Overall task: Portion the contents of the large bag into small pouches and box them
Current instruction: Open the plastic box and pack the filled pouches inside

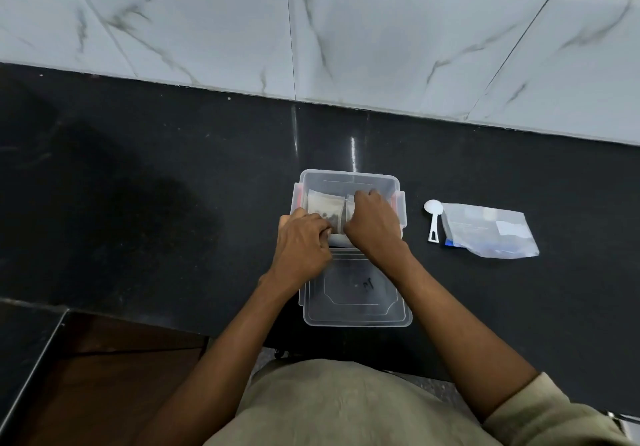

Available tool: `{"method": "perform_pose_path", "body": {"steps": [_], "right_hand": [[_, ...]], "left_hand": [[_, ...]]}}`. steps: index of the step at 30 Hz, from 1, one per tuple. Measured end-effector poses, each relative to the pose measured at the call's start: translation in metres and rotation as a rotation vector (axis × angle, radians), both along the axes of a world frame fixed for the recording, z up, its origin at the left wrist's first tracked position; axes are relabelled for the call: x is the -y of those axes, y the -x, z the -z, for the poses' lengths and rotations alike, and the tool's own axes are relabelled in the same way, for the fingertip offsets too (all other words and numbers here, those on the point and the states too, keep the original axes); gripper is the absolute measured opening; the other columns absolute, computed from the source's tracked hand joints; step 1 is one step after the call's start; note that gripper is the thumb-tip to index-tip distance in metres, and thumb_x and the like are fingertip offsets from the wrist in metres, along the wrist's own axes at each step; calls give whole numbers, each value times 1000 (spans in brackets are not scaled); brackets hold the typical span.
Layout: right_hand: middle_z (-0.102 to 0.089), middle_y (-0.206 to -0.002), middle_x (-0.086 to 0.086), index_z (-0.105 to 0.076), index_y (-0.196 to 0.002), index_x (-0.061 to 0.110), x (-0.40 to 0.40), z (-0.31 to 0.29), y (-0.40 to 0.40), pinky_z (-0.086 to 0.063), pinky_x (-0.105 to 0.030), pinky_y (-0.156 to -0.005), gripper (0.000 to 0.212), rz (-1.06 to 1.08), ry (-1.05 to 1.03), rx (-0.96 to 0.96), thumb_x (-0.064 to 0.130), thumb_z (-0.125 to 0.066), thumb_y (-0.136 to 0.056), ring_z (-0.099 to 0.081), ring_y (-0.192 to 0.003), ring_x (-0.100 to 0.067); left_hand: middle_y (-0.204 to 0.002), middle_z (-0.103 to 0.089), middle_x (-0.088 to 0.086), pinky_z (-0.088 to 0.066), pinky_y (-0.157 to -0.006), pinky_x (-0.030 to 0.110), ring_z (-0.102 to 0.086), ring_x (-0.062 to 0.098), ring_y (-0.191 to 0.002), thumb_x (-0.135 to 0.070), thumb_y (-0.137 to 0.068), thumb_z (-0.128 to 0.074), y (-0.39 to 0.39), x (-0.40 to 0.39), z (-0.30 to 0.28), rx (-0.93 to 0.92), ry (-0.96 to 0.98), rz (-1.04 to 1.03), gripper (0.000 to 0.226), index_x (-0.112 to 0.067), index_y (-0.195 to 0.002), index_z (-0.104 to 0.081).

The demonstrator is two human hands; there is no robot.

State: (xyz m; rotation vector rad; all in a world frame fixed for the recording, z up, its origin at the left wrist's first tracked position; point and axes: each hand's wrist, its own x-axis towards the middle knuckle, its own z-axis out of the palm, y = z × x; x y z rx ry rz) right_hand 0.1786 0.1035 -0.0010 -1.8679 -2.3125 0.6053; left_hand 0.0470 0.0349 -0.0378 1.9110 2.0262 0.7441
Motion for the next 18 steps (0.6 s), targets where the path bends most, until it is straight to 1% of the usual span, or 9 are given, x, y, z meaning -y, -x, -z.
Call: {"method": "perform_pose_path", "body": {"steps": [2,5,8,10,13,14,16,17,18], "right_hand": [[-62,-119,-19,-62,-116,1,-1,1,0,-51,-36,-79,32,-15,4,-10,18,-70,-90,-65,-100,-34],[-67,-118,-18,-65,-114,0,-5,4,-3,-49,-32,-82,23,-59,121,32,11,-61,-95,-65,-104,-31],[-57,-134,-22,-56,-130,1,-8,7,-6,-49,-41,-99,36,-59,155,31,12,-60,-95,-59,-118,-36],[-50,-136,-22,-51,-132,3,-7,7,-8,-50,-45,-97,45,-23,116,1,15,-66,-91,-56,-118,-38],[-55,-126,-16,-58,-121,3,-5,7,-8,-51,-41,-84,35,-12,20,-15,9,-66,-88,-59,-108,-33],[-60,-122,-14,-62,-117,3,-4,8,-7,-51,-38,-81,29,-23,37,-21,9,-64,-89,-62,-104,-31],[-69,-111,-14,-65,-99,5,-4,10,-6,-50,-34,-76,11,-45,113,14,12,-60,-92,-64,-90,-28],[-71,-107,-15,-62,-91,7,-3,10,-7,-50,-33,-73,8,-48,134,24,14,-58,-93,-61,-83,-26],[-72,-105,-16,-61,-88,8,-4,11,-7,-50,-33,-73,9,-52,137,27,14,-58,-93,-59,-80,-24]], "left_hand": [[-78,-70,-4,-28,-77,32,-49,15,-80,-8,-85,-58,0,-1,1,-7,-5,-2,20,-16,-78,-74],[-77,-70,-3,-32,-78,33,-50,16,-80,-7,-85,-59,-2,-1,2,-2,-3,-10,19,-15,-74,-72],[-74,-68,-3,-33,-78,34,-48,16,-79,-7,-85,-58,-1,0,2,0,-6,-16,20,-15,-71,-69],[-74,-67,-4,-32,-77,34,-48,15,-79,-7,-85,-57,-1,0,2,-4,-8,-19,20,-16,-70,-68],[-75,-68,-4,-29,-78,33,-48,15,-80,-8,-86,-59,-2,1,4,-5,-24,-22,18,-15,-74,-71],[-76,-68,-4,-30,-79,33,-48,15,-81,-7,-86,-60,-2,1,4,-8,-34,-25,18,-15,-75,-71],[-78,-69,-4,-29,-79,32,-48,14,-82,-7,-85,-60,-2,0,6,-21,-42,-25,17,-15,-76,-73],[-79,-70,-3,-27,-79,32,-48,14,-83,-7,-86,-60,-2,0,6,-28,-36,-20,18,-15,-77,-73],[-79,-70,-3,-28,-79,32,-48,14,-83,-7,-86,-59,-2,0,7,-34,-32,-14,18,-15,-77,-73]]}}
